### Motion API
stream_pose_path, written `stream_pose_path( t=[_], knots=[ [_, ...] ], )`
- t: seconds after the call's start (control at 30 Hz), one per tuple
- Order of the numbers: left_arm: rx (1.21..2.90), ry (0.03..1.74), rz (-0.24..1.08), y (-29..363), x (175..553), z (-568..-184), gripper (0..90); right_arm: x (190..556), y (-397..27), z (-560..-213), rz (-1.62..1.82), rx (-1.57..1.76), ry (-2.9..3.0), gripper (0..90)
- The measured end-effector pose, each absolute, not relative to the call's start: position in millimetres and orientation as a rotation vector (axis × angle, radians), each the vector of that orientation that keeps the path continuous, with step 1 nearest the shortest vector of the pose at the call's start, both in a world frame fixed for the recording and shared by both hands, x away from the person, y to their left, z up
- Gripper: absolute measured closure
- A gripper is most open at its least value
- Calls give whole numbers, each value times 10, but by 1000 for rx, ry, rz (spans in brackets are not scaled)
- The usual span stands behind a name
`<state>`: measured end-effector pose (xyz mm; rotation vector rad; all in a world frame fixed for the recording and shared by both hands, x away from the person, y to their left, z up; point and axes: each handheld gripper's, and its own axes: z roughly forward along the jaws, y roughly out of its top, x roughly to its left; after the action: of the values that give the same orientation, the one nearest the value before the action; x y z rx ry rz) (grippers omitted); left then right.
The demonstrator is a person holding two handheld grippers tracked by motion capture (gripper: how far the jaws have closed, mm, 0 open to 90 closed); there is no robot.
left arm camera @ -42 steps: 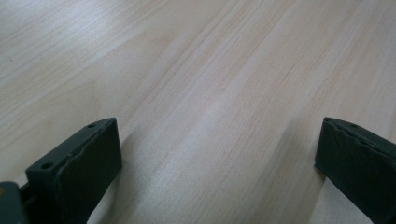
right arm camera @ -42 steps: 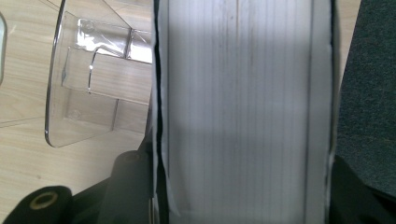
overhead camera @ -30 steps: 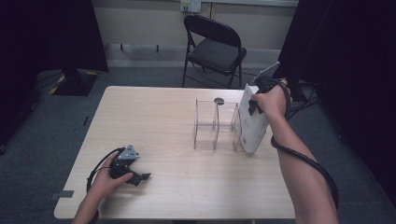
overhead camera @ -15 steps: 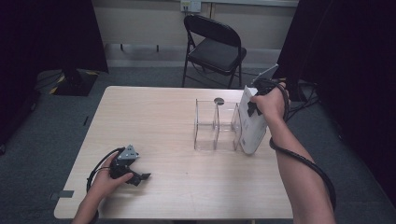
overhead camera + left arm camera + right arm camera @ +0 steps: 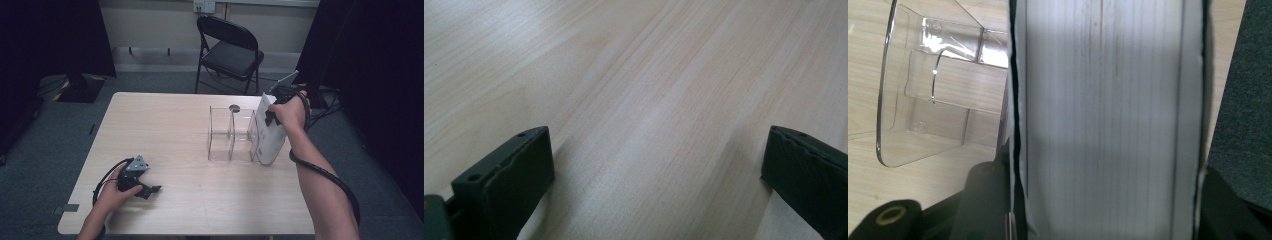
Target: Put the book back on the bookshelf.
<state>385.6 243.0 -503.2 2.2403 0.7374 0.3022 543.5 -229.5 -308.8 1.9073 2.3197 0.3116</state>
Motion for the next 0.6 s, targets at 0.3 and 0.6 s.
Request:
stream_pose_path(
  t=[0.3, 0.6],
  knots=[
    [2241, 737, 301, 2431, 3857, -5032, 0, 5433, -2313, -3079, 331, 1900, 2334, 504],
    [2240, 734, 295, 2429, 3859, -5034, 0, 5387, -2353, -3014, 369, 1889, 2341, 473]
  ],
)
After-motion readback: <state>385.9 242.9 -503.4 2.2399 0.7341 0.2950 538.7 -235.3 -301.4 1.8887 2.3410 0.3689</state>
